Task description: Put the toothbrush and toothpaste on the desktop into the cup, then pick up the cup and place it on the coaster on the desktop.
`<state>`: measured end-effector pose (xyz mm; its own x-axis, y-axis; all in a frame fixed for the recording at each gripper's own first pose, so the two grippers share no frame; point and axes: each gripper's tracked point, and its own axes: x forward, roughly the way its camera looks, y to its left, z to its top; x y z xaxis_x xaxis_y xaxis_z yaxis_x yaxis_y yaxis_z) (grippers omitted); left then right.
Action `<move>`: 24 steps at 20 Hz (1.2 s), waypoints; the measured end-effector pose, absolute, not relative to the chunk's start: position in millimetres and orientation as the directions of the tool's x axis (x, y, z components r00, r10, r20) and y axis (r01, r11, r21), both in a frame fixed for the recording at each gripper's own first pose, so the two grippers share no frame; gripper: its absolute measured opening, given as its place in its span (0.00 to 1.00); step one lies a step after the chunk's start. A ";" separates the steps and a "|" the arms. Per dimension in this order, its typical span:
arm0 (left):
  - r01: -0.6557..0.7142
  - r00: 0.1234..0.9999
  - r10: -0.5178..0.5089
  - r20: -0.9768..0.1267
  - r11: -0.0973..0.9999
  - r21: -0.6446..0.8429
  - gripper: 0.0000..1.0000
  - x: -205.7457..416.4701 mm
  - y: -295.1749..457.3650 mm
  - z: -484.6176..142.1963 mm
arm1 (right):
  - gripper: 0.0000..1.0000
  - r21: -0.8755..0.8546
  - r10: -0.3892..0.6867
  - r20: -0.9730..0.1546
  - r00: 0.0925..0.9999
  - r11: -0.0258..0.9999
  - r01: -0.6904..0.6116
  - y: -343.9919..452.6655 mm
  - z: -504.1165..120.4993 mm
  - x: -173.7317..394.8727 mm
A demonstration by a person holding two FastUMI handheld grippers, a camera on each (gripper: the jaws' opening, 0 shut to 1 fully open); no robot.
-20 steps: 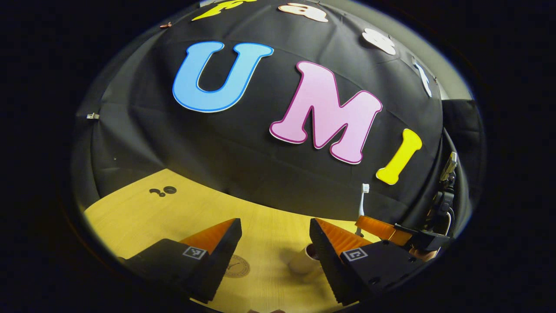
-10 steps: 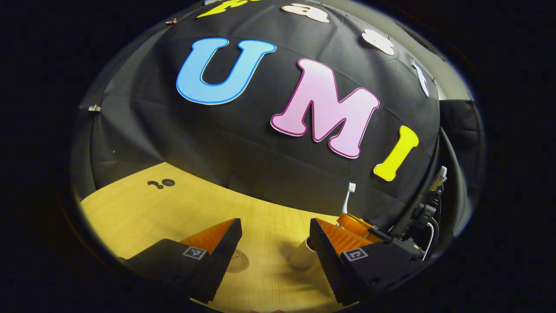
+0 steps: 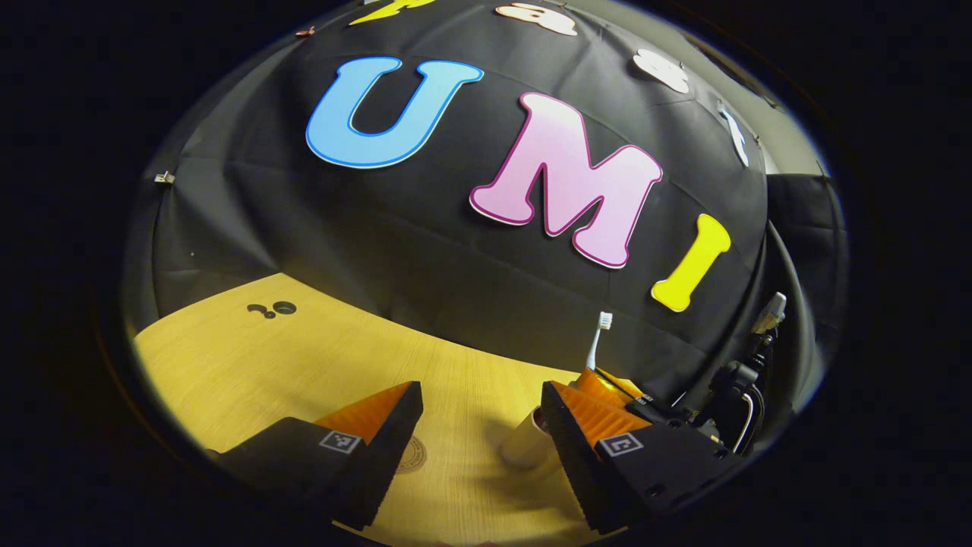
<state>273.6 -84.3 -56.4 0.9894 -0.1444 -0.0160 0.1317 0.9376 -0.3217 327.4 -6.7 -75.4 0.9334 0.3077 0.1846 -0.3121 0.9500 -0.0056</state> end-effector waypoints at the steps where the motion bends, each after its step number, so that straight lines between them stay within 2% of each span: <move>1: 0.127 0.990 -0.142 -0.022 0.936 -0.327 0.98 273.7 -83.1 -60.3 | 0.10 -0.017 0.314 0.193 0.930 0.948 -0.317 -4.6 -75.7 324.8; 4: 0.111 0.990 -0.132 -0.041 0.935 -0.337 0.98 271.7 -79.8 -69.0 | 0.12 -0.050 0.339 0.199 0.919 0.940 -0.336 2.0 -76.5 320.1; 5: 0.109 0.990 -0.131 -0.044 0.936 -0.336 0.98 270.8 -79.2 -72.1 | 0.19 -0.053 0.341 0.202 0.918 0.940 -0.338 2.6 -76.3 319.8; 7: 0.106 0.990 -0.131 -0.054 0.939 -0.327 0.98 269.2 -81.0 -75.3 | 0.48 -0.047 0.348 0.203 0.915 0.937 -0.345 3.6 -77.2 316.9; 8: 0.106 0.989 -0.132 -0.060 0.941 -0.321 0.98 268.8 -81.3 -76.0 | 0.54 -0.042 0.343 0.199 0.918 0.939 -0.342 3.5 -76.4 317.7; 9: 0.106 0.989 -0.133 -0.062 0.943 -0.316 0.98 265.3 -82.5 -76.8 | 0.65 -0.038 0.338 0.196 0.920 0.941 -0.338 2.7 -75.3 317.0; 10: 0.107 0.989 -0.132 -0.060 0.944 -0.311 0.98 263.2 -82.9 -73.6 | 0.63 -0.034 0.336 0.193 0.922 0.941 -0.336 2.2 -73.1 316.1; 11: 0.106 0.990 -0.128 -0.055 0.946 -0.308 0.98 262.4 -82.8 -71.7 | 0.68 -0.025 0.335 0.186 0.924 0.941 -0.336 2.0 -72.2 312.8; 13: 0.101 0.991 -0.122 -0.047 0.945 -0.310 0.98 257.3 -81.5 -65.5 | 0.98 -0.009 0.329 0.170 0.929 0.943 -0.332 0.6 -68.2 305.8; 18: 0.076 0.994 -0.097 -0.046 0.939 -0.337 0.98 242.6 -68.5 -60.9 | 0.98 -0.054 0.302 0.107 0.947 0.953 -0.298 -0.2 -50.5 296.1; 24: 0.004 0.995 -0.035 -0.091 0.947 -0.320 0.98 212.3 -26.8 -75.9 | 0.98 -0.006 0.263 -0.071 0.962 0.964 -0.265 1.8 -44.6 300.6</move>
